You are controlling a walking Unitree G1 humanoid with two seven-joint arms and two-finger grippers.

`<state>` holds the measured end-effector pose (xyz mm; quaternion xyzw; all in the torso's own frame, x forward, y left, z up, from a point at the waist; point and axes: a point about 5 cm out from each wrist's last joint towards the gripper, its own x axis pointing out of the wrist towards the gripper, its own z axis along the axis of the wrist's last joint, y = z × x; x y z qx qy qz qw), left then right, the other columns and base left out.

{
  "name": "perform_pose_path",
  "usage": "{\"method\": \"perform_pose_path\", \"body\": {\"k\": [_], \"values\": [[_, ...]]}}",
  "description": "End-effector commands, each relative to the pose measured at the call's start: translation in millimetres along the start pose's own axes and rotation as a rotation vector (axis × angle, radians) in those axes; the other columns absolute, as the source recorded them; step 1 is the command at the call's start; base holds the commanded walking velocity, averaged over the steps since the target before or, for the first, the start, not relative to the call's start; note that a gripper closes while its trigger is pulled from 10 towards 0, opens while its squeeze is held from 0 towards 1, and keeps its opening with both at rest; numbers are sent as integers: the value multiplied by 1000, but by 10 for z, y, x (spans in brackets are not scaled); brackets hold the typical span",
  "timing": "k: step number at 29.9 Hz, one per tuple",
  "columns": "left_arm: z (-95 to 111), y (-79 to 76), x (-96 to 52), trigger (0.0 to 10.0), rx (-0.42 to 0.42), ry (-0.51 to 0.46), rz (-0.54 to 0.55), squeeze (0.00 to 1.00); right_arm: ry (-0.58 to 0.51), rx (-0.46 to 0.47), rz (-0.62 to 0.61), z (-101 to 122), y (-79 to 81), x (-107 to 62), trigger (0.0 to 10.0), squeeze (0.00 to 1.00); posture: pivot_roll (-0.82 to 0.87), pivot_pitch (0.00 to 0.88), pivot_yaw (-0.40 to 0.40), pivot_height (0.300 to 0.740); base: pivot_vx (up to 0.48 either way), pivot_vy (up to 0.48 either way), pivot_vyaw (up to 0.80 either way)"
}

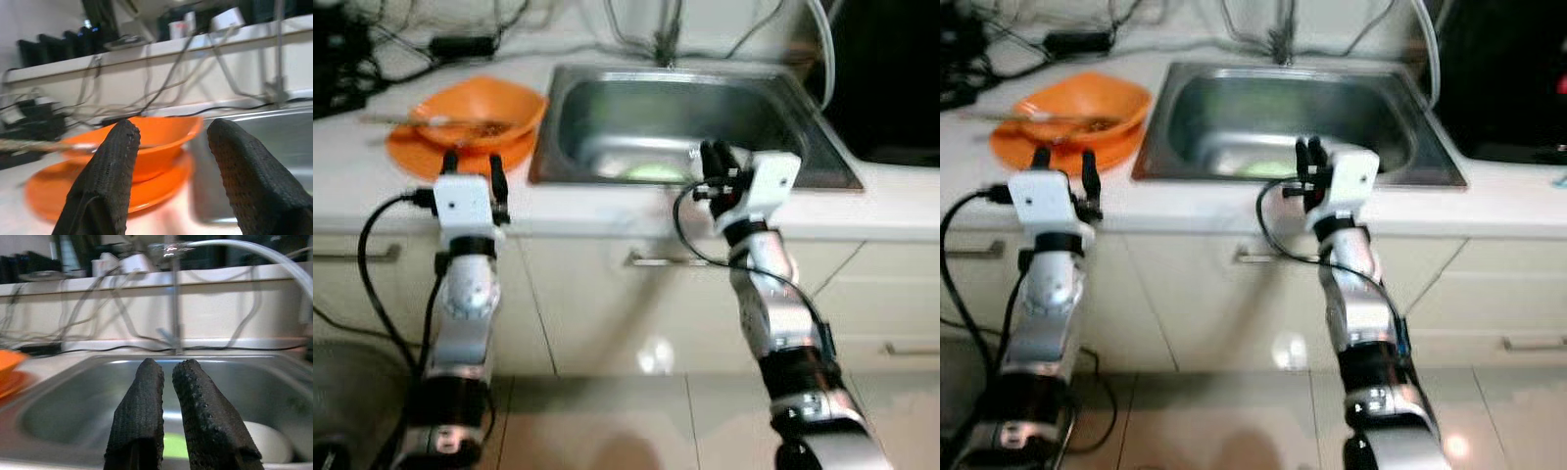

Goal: Kitchen organization

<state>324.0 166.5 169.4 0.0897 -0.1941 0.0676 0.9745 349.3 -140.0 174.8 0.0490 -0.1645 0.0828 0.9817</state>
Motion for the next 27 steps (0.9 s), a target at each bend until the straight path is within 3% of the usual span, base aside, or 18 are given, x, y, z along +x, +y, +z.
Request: {"method": "perform_pose_path", "body": {"k": [1,27], "values": [[27,111,14,10000,24,-16,28,0,-13,16,34,32,118,43,10000,0,101,54,-33,740,285,0,0],[108,77,31,10000,36,-55,13,0,-18,16,36,36,112,55,10000,0,107,56,-32,740,275,0,0]]}}
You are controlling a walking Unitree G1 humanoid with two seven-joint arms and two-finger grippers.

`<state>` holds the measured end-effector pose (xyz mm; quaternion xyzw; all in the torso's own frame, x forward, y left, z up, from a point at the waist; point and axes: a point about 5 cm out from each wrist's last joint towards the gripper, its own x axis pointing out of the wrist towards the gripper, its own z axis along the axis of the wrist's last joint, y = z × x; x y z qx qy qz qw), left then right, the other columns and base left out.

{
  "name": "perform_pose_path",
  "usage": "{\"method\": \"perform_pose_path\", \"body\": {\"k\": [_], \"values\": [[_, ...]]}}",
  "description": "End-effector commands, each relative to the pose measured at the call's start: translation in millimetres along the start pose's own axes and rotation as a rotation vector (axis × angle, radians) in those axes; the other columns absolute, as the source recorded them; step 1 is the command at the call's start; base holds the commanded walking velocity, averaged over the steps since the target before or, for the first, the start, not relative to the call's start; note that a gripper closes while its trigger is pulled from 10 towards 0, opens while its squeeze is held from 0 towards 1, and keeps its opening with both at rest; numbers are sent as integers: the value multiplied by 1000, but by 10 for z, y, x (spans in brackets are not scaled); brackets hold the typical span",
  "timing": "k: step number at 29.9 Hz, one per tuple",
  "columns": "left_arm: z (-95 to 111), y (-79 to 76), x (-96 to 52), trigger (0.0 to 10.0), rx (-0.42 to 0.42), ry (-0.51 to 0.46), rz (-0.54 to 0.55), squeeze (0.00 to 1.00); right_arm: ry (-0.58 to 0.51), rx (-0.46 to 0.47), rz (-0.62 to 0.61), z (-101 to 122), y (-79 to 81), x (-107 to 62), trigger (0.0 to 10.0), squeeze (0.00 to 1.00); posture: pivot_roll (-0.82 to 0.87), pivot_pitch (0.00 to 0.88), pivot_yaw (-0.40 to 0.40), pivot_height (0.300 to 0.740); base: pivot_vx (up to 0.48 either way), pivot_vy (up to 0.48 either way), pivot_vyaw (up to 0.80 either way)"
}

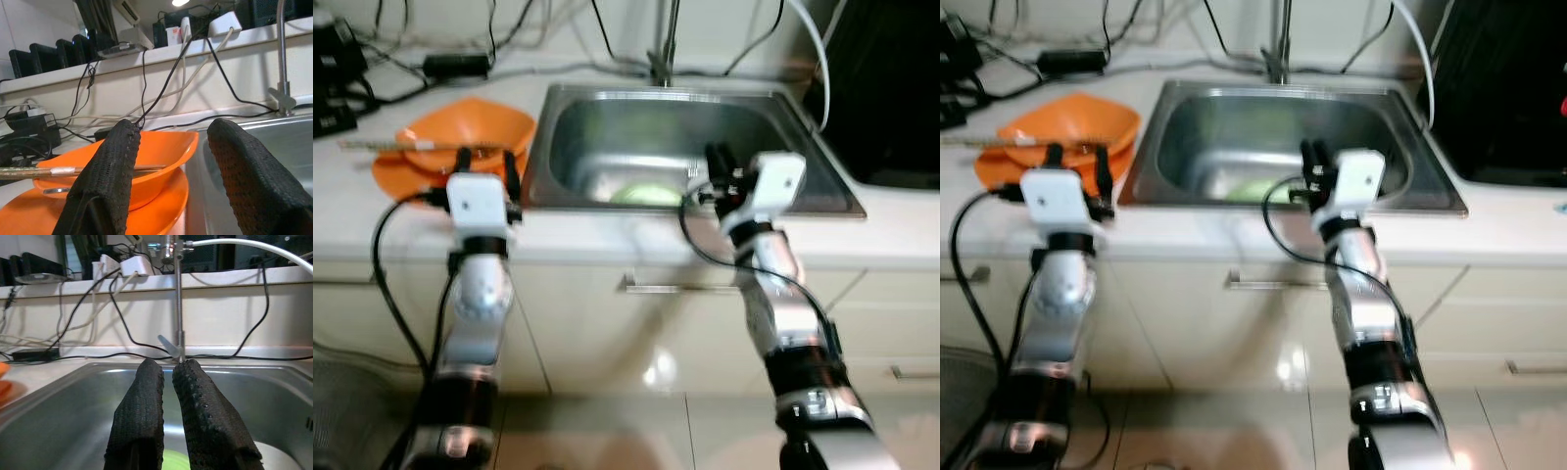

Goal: Kitchen organization

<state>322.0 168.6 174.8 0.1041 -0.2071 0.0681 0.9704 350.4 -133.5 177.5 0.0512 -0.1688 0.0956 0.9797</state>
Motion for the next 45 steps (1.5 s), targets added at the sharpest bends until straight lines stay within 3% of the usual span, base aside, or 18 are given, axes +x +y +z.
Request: {"method": "perform_pose_path", "body": {"k": [1,34,45], "values": [[53,47,25,10000,10,-26,15,0,-12,-1,15,22,54,24,10000,0,107,57,-31,740,270,0,0],[80,16,6,10000,23,-34,-10,0,-29,13,9,23,70,5,10000,0,112,64,-23,740,273,0,15],[151,7,-20,10000,85,-92,-25,0,-26,9,-1,17,40,2,10000,0,111,65,-26,740,46,0,0]]}}
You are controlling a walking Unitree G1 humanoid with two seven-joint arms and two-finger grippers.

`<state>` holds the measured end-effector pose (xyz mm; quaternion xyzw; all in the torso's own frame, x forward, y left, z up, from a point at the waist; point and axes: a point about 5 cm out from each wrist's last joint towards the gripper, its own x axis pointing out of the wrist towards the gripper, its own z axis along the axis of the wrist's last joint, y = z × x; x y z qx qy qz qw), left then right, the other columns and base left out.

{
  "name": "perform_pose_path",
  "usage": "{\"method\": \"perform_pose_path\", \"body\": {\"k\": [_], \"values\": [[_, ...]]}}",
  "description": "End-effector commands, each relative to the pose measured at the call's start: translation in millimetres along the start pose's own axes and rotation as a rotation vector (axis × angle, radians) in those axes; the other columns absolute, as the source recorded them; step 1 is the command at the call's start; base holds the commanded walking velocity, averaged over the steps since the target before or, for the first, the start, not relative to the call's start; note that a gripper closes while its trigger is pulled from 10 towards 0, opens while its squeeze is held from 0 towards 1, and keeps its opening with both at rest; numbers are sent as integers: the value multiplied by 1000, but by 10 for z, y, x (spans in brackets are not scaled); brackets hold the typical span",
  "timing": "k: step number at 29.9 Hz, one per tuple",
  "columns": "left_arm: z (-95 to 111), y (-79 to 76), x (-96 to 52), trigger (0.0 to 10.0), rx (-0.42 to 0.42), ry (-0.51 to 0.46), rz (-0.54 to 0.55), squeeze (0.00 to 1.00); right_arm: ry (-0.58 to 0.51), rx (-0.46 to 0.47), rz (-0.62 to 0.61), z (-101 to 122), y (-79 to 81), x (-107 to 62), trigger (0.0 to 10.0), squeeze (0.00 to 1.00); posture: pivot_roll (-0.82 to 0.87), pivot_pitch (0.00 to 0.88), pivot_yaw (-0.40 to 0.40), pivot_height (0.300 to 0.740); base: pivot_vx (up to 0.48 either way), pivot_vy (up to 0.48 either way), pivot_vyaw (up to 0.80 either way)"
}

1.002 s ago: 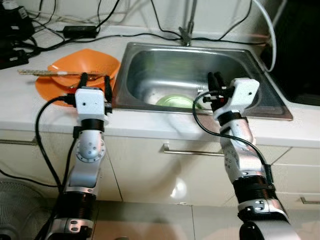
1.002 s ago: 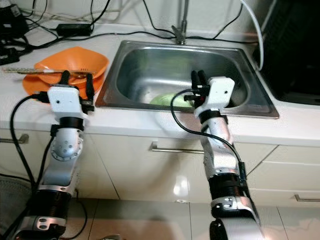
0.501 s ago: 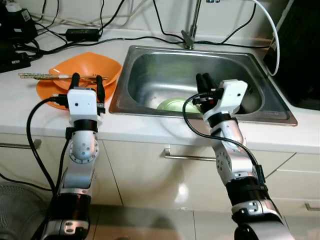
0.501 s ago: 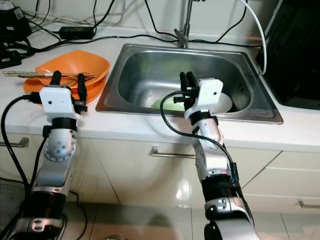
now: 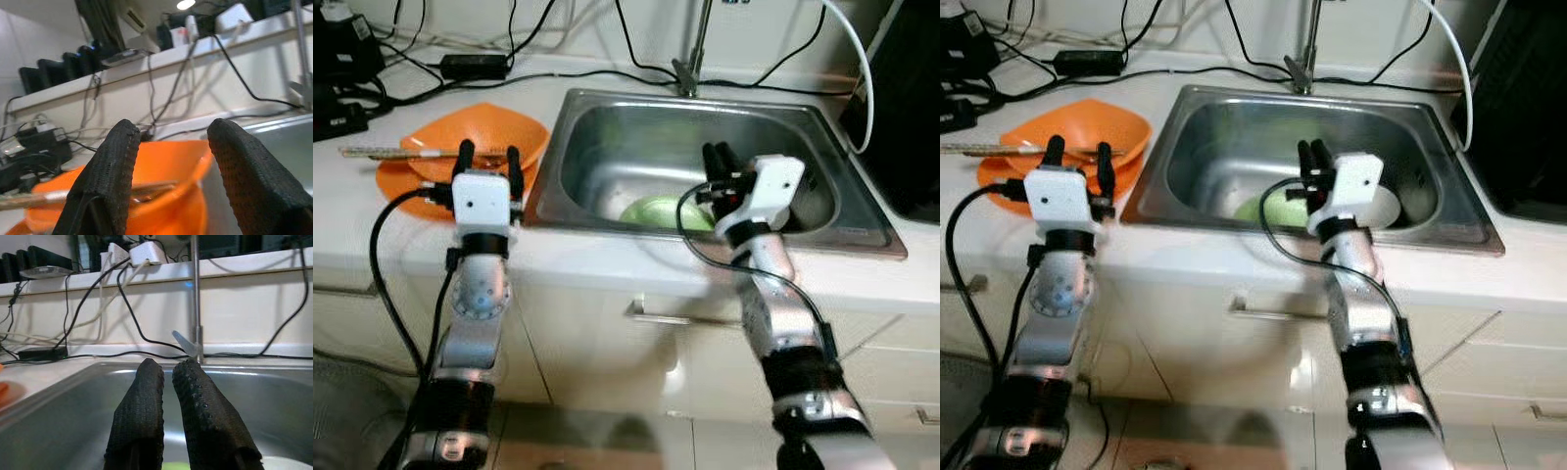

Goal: Kitchen organization

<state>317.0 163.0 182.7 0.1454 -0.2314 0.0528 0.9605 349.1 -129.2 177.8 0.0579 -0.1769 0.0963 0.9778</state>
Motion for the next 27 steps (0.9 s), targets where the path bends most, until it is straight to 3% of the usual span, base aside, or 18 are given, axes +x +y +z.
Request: {"method": "perform_pose_path", "body": {"k": [1,10,14,19,27], "values": [[45,41,-2,10000,14,-31,16,0,-8,-3,-2,16,-4,7,10000,0,111,65,-26,740,0,0,0],[104,402,-6,10000,93,-53,111,0,-7,-3,1,11,-4,5,10000,0,124,59,-33,740,0,0,0],[-13,577,-84,10000,129,-2,148,0,-2,0,9,1,15,14,10000,0,127,60,-36,740,0,0,0],[-126,684,-148,10000,114,60,177,0,-2,0,11,4,12,17,10000,0,129,62,-44,740,0,0,0],[-202,723,-148,10000,96,105,163,0,-1,2,14,2,17,18,10000,0,129,63,-45,740,0,0,0]]}}
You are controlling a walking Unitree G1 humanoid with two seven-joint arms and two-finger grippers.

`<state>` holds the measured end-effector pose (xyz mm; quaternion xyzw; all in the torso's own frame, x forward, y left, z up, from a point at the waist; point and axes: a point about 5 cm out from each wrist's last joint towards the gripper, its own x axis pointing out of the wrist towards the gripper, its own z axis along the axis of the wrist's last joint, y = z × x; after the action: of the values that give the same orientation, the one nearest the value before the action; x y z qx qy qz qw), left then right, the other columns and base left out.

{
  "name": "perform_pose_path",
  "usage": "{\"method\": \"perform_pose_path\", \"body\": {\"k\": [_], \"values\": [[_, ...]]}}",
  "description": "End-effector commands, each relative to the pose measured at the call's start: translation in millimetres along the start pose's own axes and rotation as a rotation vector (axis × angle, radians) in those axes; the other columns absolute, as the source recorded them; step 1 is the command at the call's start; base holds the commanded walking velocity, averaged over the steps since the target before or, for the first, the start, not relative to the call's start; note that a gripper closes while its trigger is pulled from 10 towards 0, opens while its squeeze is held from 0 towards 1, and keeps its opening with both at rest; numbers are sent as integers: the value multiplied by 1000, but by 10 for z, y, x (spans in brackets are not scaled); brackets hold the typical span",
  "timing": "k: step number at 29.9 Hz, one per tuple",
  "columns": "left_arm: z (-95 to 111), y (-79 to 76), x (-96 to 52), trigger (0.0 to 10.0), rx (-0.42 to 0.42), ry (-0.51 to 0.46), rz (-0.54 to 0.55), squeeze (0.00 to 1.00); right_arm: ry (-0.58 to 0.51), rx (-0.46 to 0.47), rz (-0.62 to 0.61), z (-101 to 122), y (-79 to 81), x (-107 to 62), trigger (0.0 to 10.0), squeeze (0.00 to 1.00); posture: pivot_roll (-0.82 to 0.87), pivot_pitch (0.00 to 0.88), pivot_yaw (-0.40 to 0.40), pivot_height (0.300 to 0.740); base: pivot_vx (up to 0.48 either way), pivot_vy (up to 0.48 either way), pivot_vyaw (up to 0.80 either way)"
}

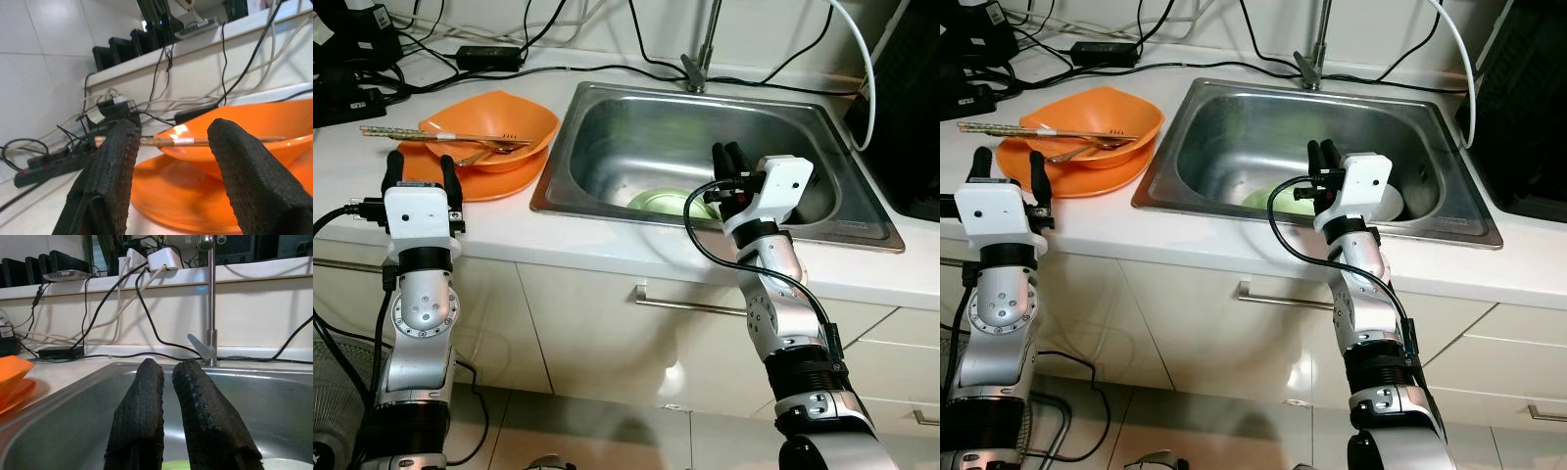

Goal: Kitchen organization

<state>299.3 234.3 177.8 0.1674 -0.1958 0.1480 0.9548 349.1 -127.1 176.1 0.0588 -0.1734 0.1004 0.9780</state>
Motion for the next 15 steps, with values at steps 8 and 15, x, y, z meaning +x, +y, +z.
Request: {"method": "perform_pose_path", "body": {"k": [8,15], "values": [[-14,-19,89,10000,-28,15,-15,0,-13,2,4,28,12,22,10000,0,120,66,-38,740,0,0,0],[9,-50,113,10000,-51,6,-23,0,-16,2,-2,34,-1,21,10000,0,120,66,-38,740,0,0,0]]}}
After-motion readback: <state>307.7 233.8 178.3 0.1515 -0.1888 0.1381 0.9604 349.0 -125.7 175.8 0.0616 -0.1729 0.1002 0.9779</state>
